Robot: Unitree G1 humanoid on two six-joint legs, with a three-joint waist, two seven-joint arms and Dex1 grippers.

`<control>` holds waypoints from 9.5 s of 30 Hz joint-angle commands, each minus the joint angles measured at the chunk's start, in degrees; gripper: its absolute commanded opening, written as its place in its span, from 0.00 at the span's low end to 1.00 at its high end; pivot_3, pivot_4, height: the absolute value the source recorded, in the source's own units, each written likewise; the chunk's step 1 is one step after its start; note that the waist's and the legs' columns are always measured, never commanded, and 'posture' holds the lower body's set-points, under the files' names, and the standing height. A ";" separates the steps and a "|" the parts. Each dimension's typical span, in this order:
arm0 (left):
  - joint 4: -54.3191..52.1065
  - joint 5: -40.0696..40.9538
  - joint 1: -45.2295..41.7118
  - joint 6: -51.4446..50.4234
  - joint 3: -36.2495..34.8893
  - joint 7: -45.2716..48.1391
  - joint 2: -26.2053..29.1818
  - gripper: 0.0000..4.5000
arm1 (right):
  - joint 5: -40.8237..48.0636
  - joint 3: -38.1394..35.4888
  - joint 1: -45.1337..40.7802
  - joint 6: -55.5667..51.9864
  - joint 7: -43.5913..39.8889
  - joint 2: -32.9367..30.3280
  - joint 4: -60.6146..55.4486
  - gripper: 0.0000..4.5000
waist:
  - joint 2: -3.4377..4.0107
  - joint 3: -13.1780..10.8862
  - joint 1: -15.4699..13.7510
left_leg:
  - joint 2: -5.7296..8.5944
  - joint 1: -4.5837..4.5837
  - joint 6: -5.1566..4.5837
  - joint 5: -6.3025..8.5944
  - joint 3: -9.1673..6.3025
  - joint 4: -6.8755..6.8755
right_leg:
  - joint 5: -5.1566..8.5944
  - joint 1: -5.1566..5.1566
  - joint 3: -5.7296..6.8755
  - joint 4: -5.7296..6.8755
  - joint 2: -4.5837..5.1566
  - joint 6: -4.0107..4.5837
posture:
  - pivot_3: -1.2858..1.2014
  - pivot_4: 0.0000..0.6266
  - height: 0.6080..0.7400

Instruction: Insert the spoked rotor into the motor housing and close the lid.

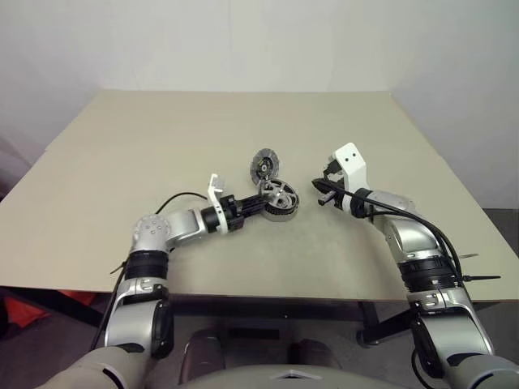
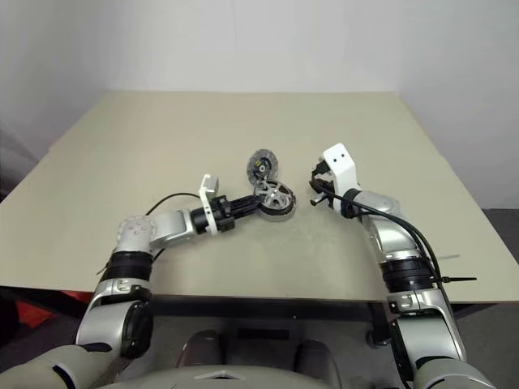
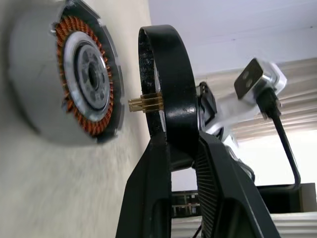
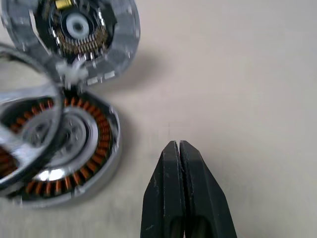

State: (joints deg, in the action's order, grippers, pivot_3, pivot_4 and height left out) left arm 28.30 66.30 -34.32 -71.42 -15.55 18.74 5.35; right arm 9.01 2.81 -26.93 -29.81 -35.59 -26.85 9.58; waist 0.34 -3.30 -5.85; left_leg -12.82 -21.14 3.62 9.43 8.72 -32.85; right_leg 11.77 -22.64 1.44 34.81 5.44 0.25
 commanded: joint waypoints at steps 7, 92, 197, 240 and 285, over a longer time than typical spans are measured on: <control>9.21 -8.86 -7.01 5.50 1.27 8.09 -3.57 0.08 | 6.98 -2.22 5.79 -4.36 -10.44 -6.57 -14.34 0.00 | -0.01 -0.01 -0.25 | 0.00 0.02 -0.05 0.02 -0.01 -0.01 | 0.00 0.03 0.00 -0.01 0.00 0.00 | 0.52 0.00 1.00; -3.66 -11.23 4.10 3.20 -7.70 4.51 -3.39 0.58 | 5.70 -0.69 5.02 -3.06 -9.94 -7.27 -13.03 0.00 | 0.01 -0.01 0.31 | 0.02 0.18 -0.48 0.28 0.04 0.01 | 0.24 0.13 0.02 -0.13 0.16 -0.39 | 0.52 0.00 1.00; -31.94 -19.76 13.55 17.60 4.00 5.59 6.30 0.58 | -35.77 31.41 -39.15 70.55 -40.22 3.33 52.98 0.42 | -0.03 -0.04 2.13 | -0.37 -0.46 -0.81 0.49 -0.02 -1.31 | -0.10 -0.43 0.03 0.87 -0.09 0.24 | 0.52 0.00 1.00; -30.36 -21.21 15.45 21.30 3.88 3.72 2.58 0.58 | -23.51 24.35 -37.15 53.40 -47.32 -1.96 28.38 0.00 | -0.17 -0.23 3.10 | -0.72 -0.92 -0.85 0.51 0.07 -1.41 | -0.25 -0.89 0.13 0.80 -0.28 0.52 | 0.52 0.00 1.00; -36.93 -18.43 21.17 20.72 2.44 -1.14 1.75 0.58 | -16.20 22.14 -37.95 -15.12 -33.08 13.06 27.60 0.00 | -0.14 -0.27 1.33 | -0.74 -0.66 -0.58 0.38 0.04 -1.31 | -0.25 -0.72 0.12 0.86 -0.30 0.51 | 0.52 0.00 1.00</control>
State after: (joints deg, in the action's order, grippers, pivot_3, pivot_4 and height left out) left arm -6.54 46.77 -12.88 -51.27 -12.37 17.72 7.09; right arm -7.09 25.81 -62.82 -44.16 -69.89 -13.39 36.97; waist 0.20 -3.58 -4.52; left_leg -13.56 -21.77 3.05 9.80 8.75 -34.15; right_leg 11.53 -23.33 1.56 35.68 5.14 0.76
